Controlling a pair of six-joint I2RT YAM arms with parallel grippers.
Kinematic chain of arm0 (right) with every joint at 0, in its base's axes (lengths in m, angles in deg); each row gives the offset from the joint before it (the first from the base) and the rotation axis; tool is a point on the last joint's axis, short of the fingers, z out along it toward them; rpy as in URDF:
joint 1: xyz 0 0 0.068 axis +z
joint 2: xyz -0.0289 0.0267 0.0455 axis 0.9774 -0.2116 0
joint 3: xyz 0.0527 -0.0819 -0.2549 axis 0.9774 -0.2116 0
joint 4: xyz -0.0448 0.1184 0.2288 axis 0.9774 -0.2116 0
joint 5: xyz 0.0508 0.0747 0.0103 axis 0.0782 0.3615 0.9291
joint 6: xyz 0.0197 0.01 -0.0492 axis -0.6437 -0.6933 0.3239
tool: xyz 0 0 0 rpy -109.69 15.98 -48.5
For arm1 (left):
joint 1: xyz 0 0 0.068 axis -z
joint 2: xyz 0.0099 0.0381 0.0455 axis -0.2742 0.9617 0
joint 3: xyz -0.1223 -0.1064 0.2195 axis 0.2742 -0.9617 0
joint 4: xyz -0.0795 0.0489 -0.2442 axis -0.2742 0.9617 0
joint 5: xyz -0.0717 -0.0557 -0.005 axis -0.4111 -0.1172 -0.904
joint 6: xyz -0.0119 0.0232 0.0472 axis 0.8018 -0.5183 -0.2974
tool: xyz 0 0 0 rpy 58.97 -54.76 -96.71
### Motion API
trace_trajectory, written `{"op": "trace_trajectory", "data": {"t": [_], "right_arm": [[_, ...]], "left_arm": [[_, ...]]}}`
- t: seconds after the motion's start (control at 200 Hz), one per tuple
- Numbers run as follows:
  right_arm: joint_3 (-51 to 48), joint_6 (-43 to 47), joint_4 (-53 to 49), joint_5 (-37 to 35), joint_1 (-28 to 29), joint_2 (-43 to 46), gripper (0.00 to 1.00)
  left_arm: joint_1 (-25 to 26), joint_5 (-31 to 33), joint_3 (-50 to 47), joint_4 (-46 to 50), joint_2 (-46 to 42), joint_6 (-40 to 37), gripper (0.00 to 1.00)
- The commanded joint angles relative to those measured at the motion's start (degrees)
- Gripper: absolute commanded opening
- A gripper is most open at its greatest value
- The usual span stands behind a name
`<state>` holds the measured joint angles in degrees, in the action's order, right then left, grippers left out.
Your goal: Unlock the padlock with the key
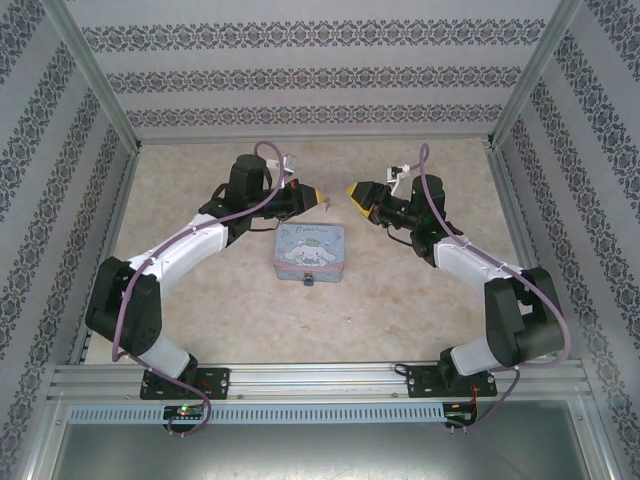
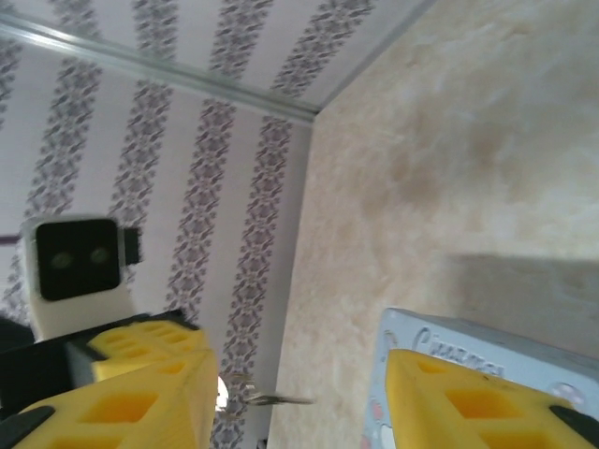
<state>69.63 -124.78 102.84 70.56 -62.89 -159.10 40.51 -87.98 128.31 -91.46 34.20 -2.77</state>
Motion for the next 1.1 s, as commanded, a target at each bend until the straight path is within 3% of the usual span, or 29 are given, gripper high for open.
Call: {"op": "trace_trajectory", "data": {"t": [0.0,0.365,1.099], "right_arm": [[2.79,2.26,5.02,6.75,0.94,-1.72,0.49],[4.78,0.41,11.02,12.06,2.21,-7.24,0.43],[-1.22,-7.41,26.98,16.43,1.02,-12.02,0.32]], "left_arm": [[-0.75,-4.45,2.04,1.64,1.94,-3.82,0.00],[-0.74,-6.39,2.70,-0.83,3.45,-2.72,0.00],[-0.73,-10.44,5.49,-1.42,6.68,-3.40,0.00]]}}
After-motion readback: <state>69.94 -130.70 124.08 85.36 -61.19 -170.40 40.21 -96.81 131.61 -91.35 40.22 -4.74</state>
